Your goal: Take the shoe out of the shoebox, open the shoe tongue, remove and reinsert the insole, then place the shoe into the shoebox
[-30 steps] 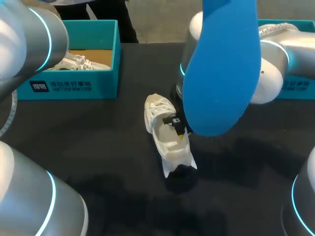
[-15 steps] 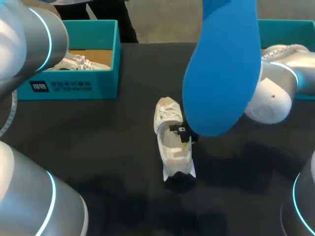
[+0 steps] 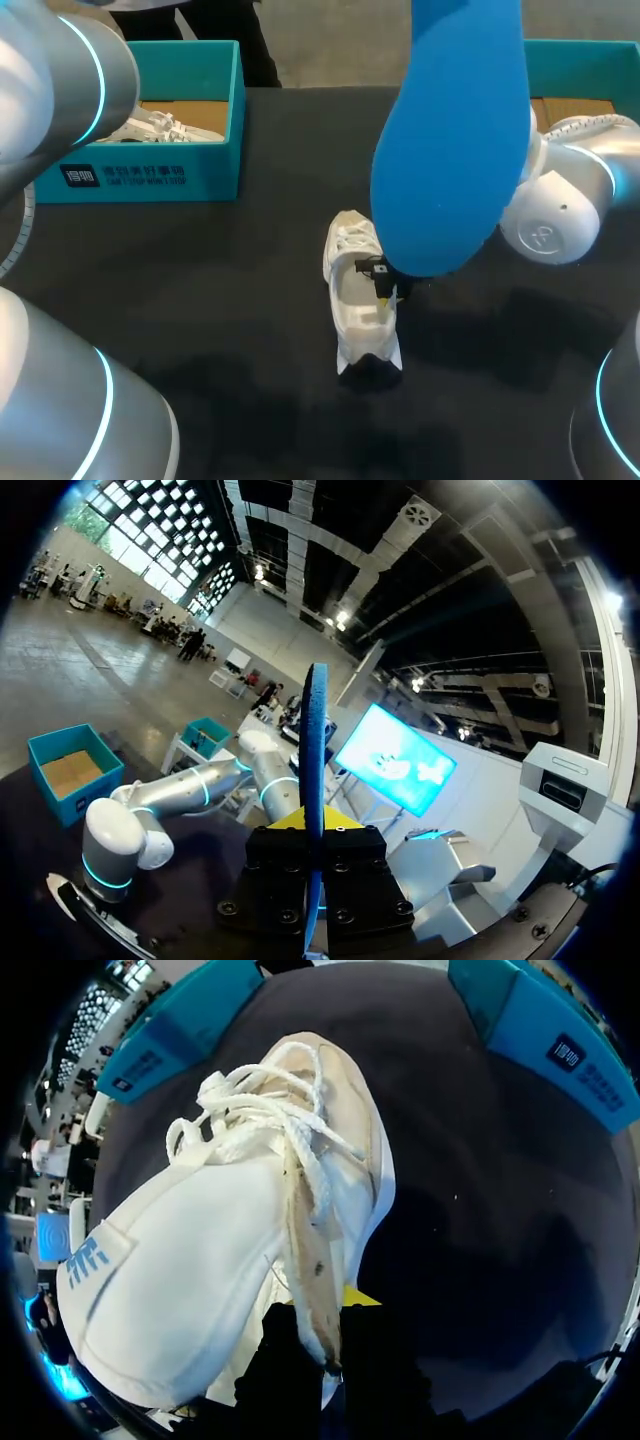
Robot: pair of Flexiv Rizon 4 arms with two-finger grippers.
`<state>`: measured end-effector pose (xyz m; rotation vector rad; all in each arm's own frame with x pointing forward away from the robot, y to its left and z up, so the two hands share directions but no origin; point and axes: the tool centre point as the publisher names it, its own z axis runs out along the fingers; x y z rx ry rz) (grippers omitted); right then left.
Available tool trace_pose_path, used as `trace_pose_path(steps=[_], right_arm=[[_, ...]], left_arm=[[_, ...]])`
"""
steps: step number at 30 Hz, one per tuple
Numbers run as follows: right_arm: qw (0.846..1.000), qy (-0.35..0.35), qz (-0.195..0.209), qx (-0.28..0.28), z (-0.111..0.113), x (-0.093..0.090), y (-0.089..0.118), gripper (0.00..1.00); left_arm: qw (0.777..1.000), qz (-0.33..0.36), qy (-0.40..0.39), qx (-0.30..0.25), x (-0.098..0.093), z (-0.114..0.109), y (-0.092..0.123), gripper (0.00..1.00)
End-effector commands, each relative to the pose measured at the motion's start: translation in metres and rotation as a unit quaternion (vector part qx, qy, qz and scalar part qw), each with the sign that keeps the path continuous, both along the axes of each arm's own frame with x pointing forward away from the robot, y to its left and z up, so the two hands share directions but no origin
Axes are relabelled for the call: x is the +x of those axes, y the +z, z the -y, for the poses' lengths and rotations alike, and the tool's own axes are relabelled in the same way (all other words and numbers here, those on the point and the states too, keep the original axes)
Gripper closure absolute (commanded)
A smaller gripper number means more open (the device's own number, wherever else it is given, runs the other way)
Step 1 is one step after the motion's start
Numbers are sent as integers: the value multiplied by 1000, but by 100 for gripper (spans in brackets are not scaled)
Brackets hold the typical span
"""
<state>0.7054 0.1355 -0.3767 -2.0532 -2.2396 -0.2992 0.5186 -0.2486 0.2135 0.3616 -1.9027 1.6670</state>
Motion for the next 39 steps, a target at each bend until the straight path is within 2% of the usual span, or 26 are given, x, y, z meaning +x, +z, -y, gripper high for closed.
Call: trace_pose_path(steps=[1,10,11,12,13,14,15,24,33,39], right_arm=[[1000,1,-3,3,-3,3,-7,100],[1000,0,-10,6,-3,4,-14,100],[1000,0,-10,6,-4,5,-15,98],[1000,-1,-11,4,-4,5,-15,74],[1000,-1,-11,4,-4,5,-15,56],[1000,-1,-11,4,-4,5,-15,50],[1000,-2,-11,2,-5,5,-15,2],[1000,1,-8,-17,-6,7,2,0],[999,8,5,-35,1,0,42,0],[999,27,28,-16,7,-5,62,0]], left_arm=[[1000,0,1,0,0,0,-1,100],[1000,0,1,0,0,0,-1,100],[1000,0,1,0,0,0,-1,100],[1000,0,1,0,0,0,-1,100],[1000,0,1,0,0,0,-1,100],[1000,0,1,0,0,0,-1,100],[1000,0,1,0,0,0,-1,100],[1000,0,1,0,0,0,-1,100],[1000,0,1,0,0,0,-1,100],[1000,0,1,0,0,0,-1,100]])
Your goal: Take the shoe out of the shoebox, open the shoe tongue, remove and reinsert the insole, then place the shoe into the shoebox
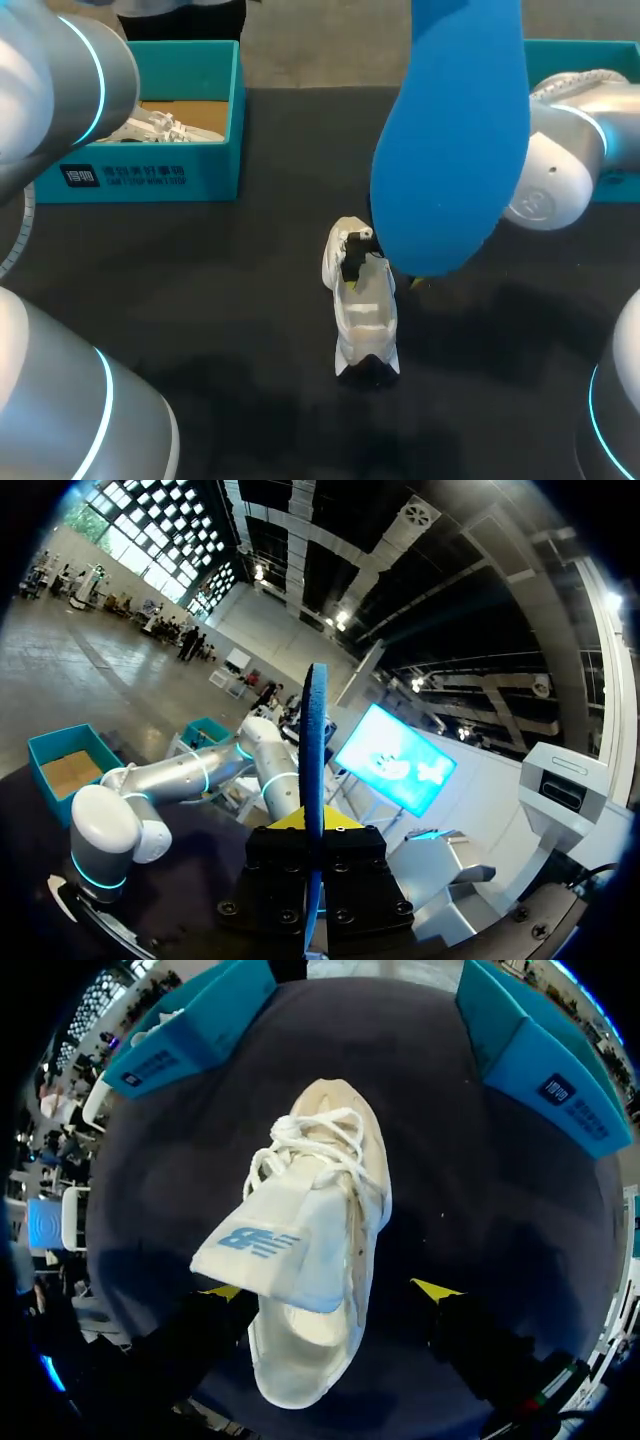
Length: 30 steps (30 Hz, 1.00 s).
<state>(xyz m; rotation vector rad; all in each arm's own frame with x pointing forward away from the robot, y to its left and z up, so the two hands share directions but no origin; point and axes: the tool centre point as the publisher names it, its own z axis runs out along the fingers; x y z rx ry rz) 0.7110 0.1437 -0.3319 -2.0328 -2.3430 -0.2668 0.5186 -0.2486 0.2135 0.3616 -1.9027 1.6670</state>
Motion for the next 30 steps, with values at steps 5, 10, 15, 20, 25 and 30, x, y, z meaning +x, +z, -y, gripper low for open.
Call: trace_pose_path(steps=[5,10,15,20,25,30], right_arm=[[1000,7,5,22,22,-18,28,0],[999,19,12,47,30,-20,36,0],[996,22,13,81,40,-25,38,0],[994,27,18,103,50,-31,45,0],[992,26,24,119,64,-39,52,0],[990,28,19,137,75,-44,55,0]], left_arm=[[1000,0,0,0,0,0,-1,100],[1000,0,0,0,0,0,-1,100],[1000,0,0,0,0,0,-1,100],[1000,0,0,0,0,0,-1,100],[1000,0,0,0,0,0,-1,100],[1000,0,0,0,0,0,-1,100]])
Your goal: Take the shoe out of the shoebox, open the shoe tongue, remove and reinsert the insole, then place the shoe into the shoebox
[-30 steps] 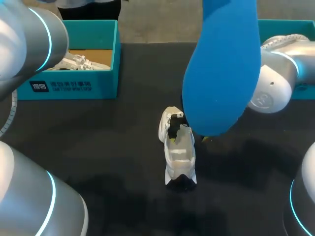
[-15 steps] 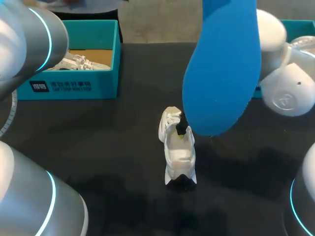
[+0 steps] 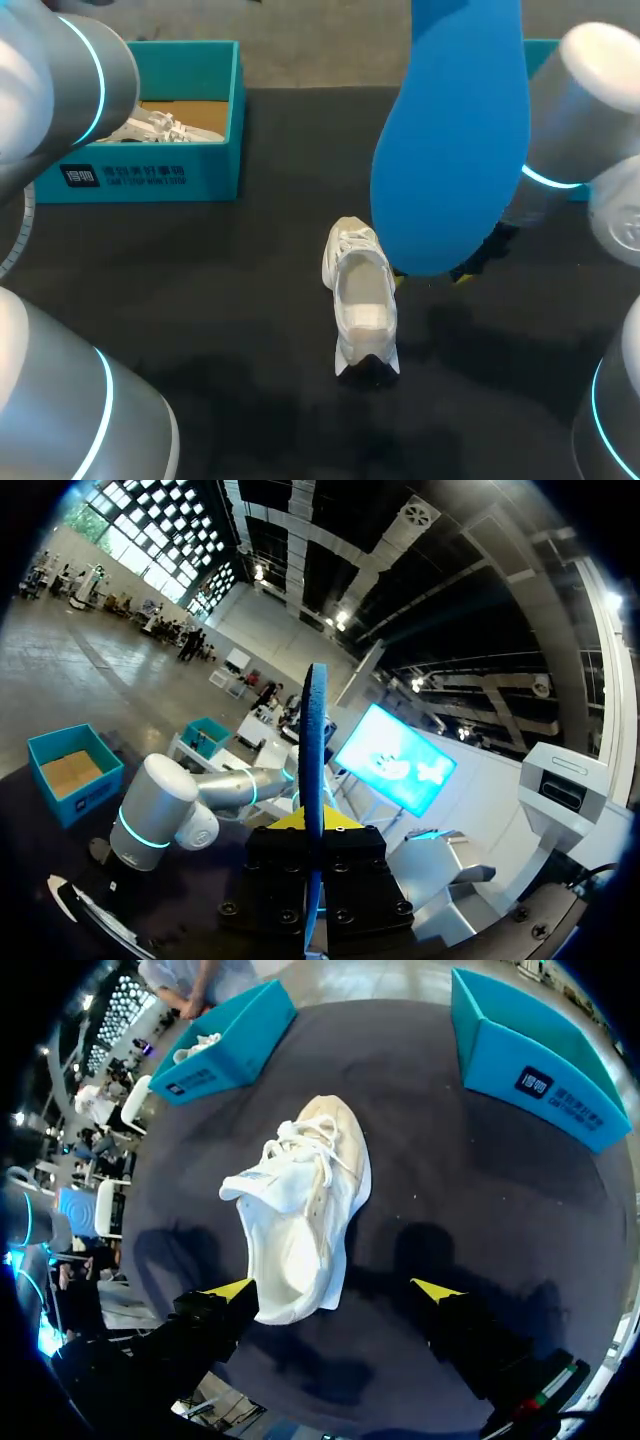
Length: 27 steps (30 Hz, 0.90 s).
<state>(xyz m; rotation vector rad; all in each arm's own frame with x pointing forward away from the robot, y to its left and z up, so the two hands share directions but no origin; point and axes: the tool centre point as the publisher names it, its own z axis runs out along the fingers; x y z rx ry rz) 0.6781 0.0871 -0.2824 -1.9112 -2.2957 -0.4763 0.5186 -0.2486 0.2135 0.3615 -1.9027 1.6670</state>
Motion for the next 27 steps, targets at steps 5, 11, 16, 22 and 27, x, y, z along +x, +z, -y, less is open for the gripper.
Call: trace_pose_path(steps=[5,11,16,22,27], right_arm=[[998,7,-1,62,25,-13,7,0],[997,11,-1,75,33,-14,10,0],[996,14,3,83,35,-15,10,0],[996,14,3,83,35,-15,10,0],[996,14,3,83,35,-15,10,0]], left_arm=[[1000,0,1,0,0,0,-1,100],[1000,0,1,0,0,0,-1,100],[1000,0,1,0,0,0,-1,100],[1000,0,1,0,0,0,-1,100],[1000,0,1,0,0,0,-1,100]])
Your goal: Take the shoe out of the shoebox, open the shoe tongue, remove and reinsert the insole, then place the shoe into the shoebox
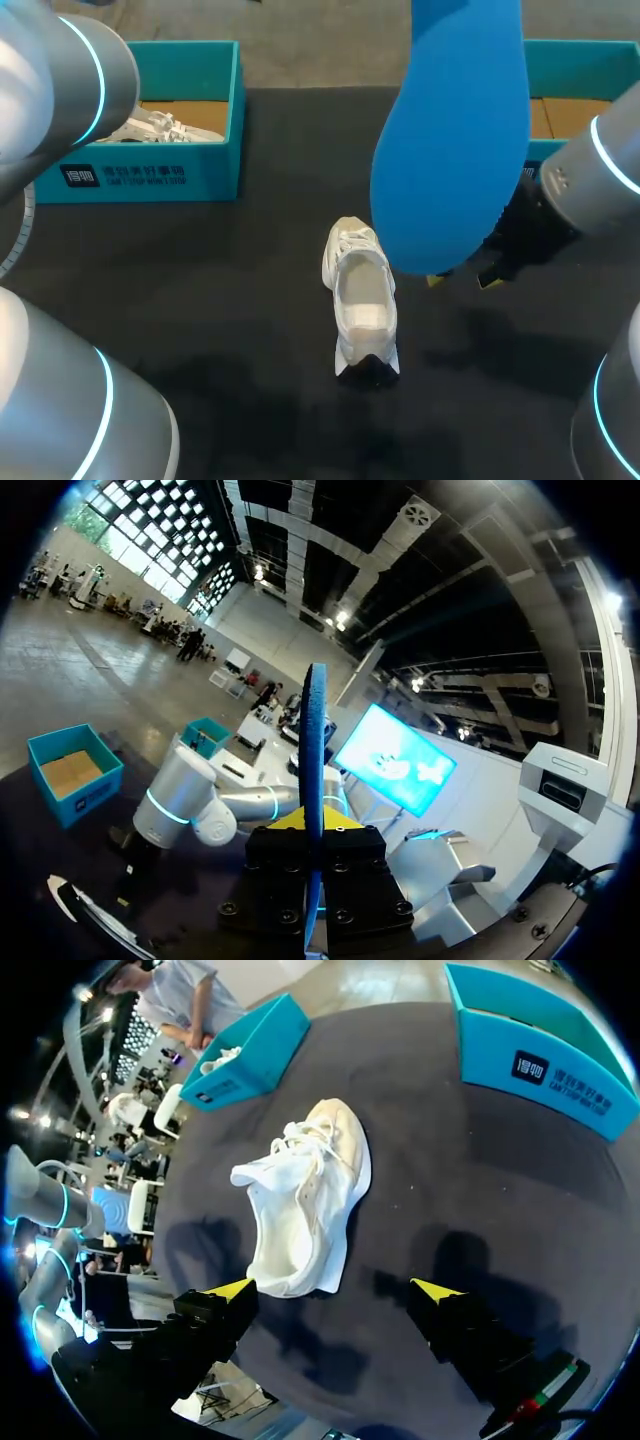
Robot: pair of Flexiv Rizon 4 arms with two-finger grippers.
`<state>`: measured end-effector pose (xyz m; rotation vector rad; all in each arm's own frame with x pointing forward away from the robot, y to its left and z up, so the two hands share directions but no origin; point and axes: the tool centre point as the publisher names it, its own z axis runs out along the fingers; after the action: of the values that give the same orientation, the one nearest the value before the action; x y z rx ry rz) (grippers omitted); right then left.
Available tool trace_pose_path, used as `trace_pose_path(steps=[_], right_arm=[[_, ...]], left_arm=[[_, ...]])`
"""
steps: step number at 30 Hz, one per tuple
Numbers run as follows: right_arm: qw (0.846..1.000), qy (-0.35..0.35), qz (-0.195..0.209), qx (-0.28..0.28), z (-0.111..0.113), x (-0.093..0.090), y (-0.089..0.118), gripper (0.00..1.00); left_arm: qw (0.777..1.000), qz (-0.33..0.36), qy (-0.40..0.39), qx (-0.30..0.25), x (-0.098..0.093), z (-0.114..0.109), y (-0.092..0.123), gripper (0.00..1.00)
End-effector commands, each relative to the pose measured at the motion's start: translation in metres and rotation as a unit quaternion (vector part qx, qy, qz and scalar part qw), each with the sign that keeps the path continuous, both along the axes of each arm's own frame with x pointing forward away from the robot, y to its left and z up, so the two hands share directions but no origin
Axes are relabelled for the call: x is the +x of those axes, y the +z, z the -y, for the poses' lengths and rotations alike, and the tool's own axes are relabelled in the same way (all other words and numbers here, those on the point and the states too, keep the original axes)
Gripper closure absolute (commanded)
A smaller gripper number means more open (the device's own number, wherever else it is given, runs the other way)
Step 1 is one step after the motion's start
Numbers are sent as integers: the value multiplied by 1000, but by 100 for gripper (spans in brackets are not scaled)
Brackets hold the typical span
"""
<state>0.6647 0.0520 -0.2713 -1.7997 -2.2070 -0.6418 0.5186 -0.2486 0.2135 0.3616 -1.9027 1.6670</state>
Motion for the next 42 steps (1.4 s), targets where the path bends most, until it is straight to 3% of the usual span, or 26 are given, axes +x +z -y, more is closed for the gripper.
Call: trace_pose_path(steps=[1,12,16,25,36,42], right_arm=[[1000,-1,1,1,0,-1,-1,0],[1000,-1,1,1,0,-1,-1,0],[998,-14,-16,57,1,7,11,0],[986,-46,0,160,15,13,32,0],[971,-65,-11,228,22,16,36,0],[969,-73,-22,235,21,17,40,0]], left_arm=[[1000,0,1,0,0,0,-1,100],[1000,0,1,0,0,0,-1,100],[1000,0,1,0,0,0,-1,100],[1000,0,1,0,0,0,-1,100],[1000,0,1,0,0,0,-1,100],[1000,0,1,0,0,0,-1,100]])
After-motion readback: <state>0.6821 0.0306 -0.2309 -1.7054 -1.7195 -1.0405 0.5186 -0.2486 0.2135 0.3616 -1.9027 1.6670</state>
